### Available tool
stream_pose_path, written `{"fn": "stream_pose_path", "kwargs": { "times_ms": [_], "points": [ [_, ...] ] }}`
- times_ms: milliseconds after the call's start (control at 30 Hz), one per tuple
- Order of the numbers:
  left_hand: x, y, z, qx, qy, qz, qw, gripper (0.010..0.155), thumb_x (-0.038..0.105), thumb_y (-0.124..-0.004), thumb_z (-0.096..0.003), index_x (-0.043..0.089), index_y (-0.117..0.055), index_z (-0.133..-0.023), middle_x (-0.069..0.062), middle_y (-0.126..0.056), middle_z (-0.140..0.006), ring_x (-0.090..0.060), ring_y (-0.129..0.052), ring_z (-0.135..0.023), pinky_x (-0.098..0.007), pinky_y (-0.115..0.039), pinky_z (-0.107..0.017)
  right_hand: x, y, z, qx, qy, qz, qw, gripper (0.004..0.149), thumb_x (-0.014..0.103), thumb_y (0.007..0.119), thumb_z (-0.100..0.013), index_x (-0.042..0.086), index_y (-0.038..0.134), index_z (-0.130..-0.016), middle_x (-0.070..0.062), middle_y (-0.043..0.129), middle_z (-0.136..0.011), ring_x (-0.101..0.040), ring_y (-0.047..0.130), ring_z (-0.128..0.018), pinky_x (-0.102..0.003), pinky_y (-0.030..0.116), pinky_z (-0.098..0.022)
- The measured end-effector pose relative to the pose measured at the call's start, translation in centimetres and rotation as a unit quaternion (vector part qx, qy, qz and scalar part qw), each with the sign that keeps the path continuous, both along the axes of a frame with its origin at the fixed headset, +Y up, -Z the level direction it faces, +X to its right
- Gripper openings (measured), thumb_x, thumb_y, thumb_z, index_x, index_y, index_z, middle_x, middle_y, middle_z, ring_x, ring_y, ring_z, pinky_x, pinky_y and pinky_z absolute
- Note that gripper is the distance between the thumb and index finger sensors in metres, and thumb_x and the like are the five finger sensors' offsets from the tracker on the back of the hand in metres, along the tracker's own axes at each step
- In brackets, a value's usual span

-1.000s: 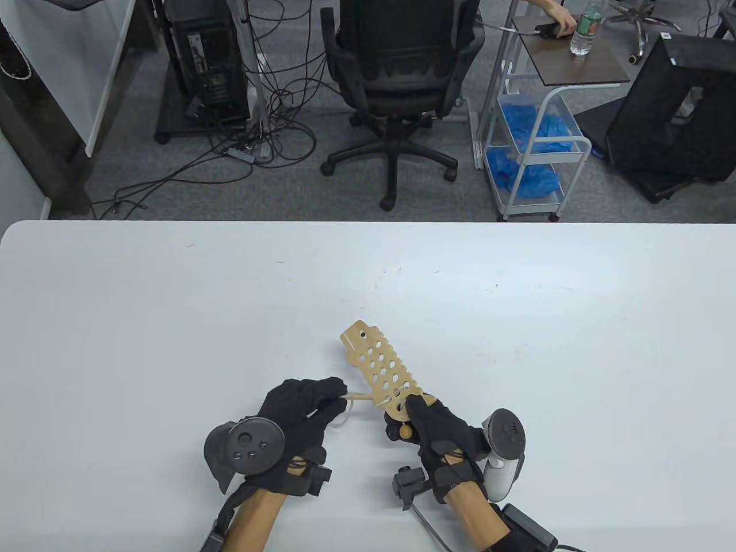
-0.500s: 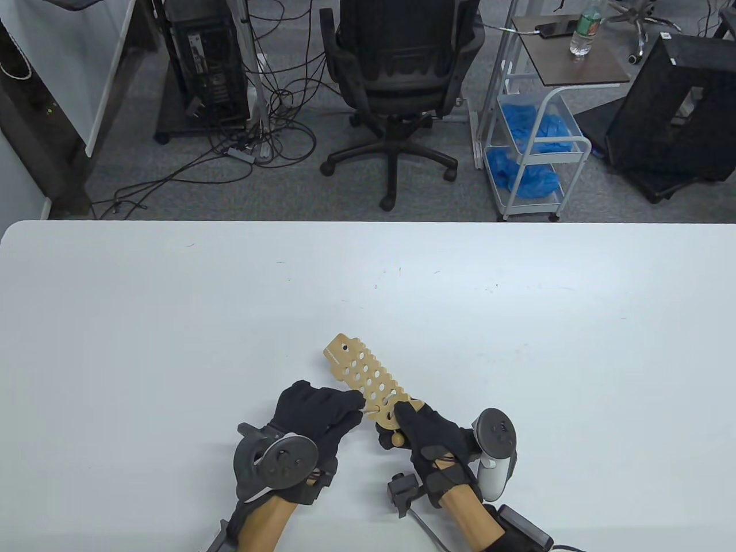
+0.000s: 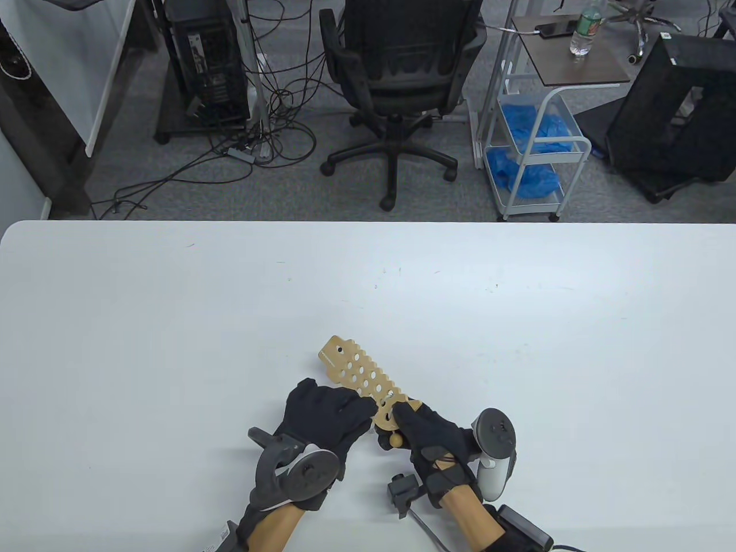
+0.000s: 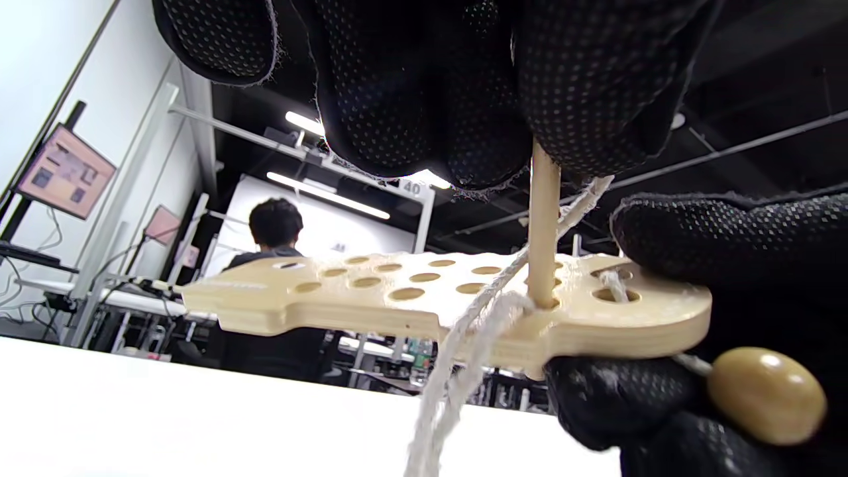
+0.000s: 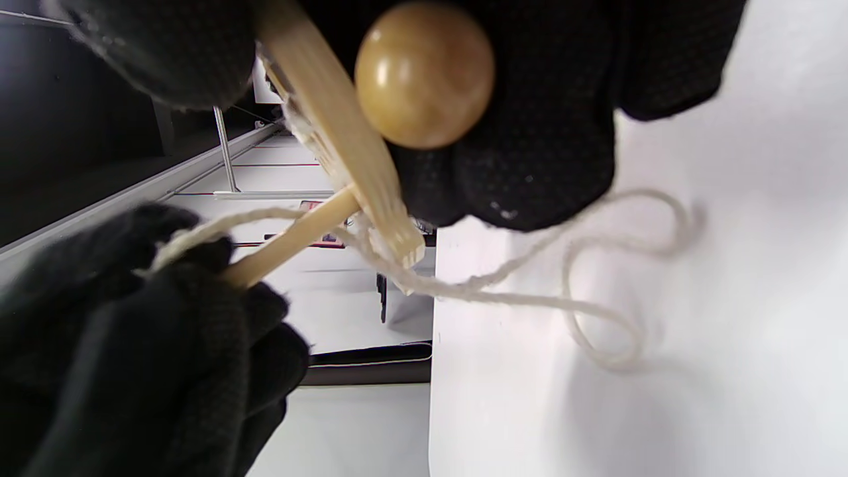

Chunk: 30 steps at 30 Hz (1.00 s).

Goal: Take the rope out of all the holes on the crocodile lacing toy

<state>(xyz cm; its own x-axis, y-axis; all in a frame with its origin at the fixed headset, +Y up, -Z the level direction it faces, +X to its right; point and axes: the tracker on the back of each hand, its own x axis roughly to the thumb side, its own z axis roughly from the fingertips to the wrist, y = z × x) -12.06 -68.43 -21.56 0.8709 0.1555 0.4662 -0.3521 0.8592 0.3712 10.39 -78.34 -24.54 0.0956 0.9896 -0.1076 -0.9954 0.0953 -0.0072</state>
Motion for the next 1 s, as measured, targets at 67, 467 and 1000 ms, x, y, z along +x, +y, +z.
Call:
{"fn": "stream_pose_path", "kwargs": {
  "times_ms": [67,467,1000],
  "points": [
    [0.2,-0.1,0.0,-0.003,-0.003,-0.007,1.0,0.039,0.044,-0.09,-0.0421,0.043,-0.092,-0.081,0.006,-0.097,-0.08,-0.015,-0.095,-0.071,-0.06,-0.068,-0.07,-0.2,0.1,0.0,0.005,0.011,-0.012,1.0,0.052,0.039,0.082,-0.044,0.0,0.083,-0.079,-0.026,0.096,-0.062,-0.04,0.099,-0.045,-0.064,0.073,-0.045],
    [-2.1,0.3,-0.7,-0.025,0.022,0.107,0.994,0.047,0.04,-0.085,-0.0454,0.038,-0.085,-0.093,0.005,-0.096,-0.085,-0.016,-0.094,-0.073,-0.06,-0.07,-0.068,0.3,1.4,0.1,0.033,-0.005,-0.058,0.998,0.052,0.039,0.081,-0.044,0.0,0.082,-0.079,-0.025,0.097,-0.062,-0.04,0.099,-0.045,-0.063,0.073,-0.045],
    [-4.5,-2.3,-3.1,-0.172,0.023,0.259,0.95,0.044,0.037,-0.084,-0.0464,0.036,-0.088,-0.09,0.004,-0.099,-0.082,-0.017,-0.097,-0.07,-0.059,-0.072,-0.066,0.3,2.5,-0.1,0.058,0.024,-0.152,0.986,0.052,0.039,0.079,-0.045,-0.001,0.081,-0.078,-0.024,0.097,-0.062,-0.038,0.1,-0.044,-0.062,0.074,-0.045]
  ]
}}
